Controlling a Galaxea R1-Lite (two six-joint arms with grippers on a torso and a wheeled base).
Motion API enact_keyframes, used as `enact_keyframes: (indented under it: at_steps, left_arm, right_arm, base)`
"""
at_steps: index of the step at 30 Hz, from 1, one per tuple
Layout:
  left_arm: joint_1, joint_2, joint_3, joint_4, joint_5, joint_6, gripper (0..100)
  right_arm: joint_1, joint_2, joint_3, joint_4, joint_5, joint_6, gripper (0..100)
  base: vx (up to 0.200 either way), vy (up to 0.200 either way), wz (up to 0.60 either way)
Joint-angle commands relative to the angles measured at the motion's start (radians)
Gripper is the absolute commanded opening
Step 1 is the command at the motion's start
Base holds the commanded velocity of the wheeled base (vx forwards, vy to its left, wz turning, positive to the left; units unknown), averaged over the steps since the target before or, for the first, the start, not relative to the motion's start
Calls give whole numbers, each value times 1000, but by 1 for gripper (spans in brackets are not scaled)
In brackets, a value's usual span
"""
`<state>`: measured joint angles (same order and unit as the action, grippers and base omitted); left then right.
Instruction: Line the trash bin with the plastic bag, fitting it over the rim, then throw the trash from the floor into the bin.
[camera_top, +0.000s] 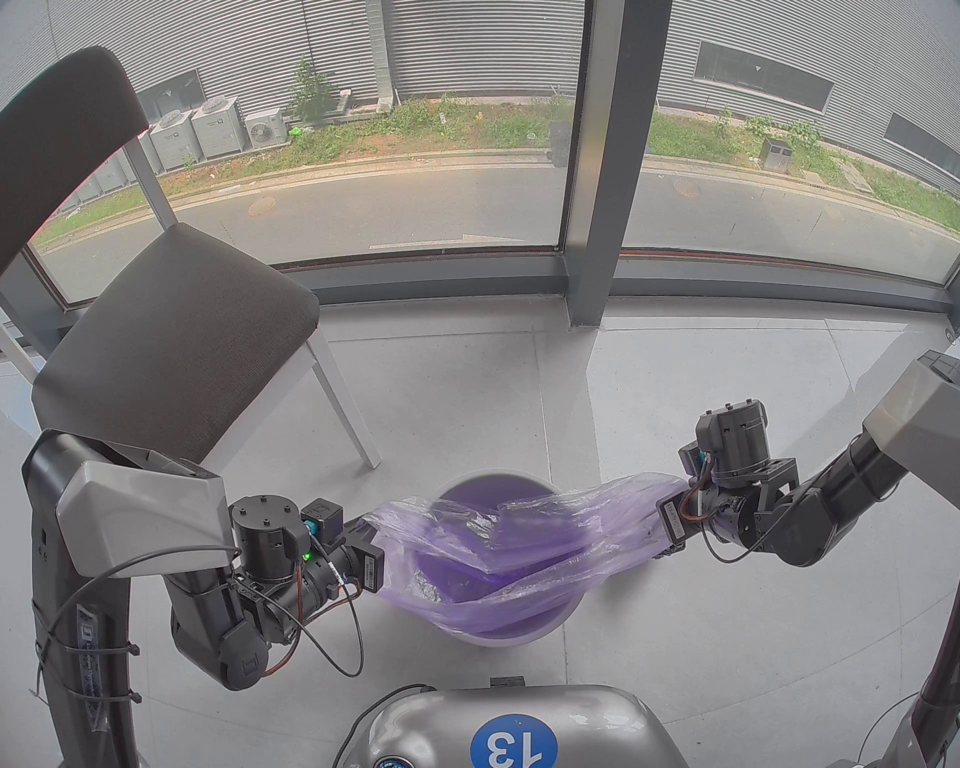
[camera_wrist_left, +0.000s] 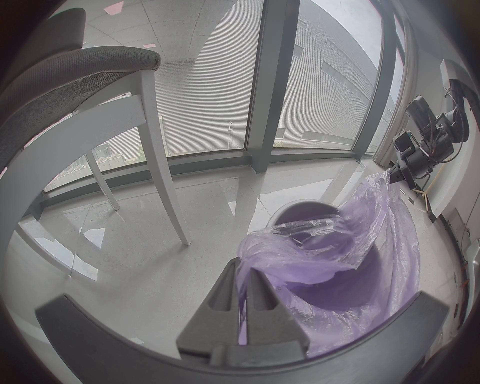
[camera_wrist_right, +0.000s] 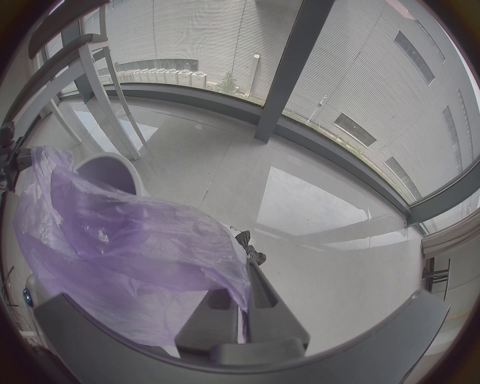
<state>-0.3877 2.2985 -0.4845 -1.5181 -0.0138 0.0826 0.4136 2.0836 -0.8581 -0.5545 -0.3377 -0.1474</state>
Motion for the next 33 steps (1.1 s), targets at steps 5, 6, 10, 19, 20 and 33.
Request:
enact_keyframes:
  at_steps: [5,6,10,19,20,33]
  left_arm:
    - [23,-145,132,79,-117,43,0]
    - [26,-151,136,84,-121,46,0]
    - [43,-180,164,111,-164,82,0]
    - [27,-82,150,78,-167,94,0]
    - [21,-59,142,62,-161,94,0]
    - [-33,16,122,-53,-135,85,0]
  right_arm:
    - [77,-154,177,10,2,-38,0]
    - [80,-160,188,10,2,-41,0]
    - [105,-177,241,8,2,-58,0]
    - [131,-112,226,-5,2,-50,0]
    - [131,-93,215,-12,2,-46,0]
    - [94,46,156,-114,2,-50,0]
  base:
    - [0,0,0]
    - [0,0,0]
    - [0,0,0]
    - [0,0,0]
    - [0,0,0]
    - [0,0,0]
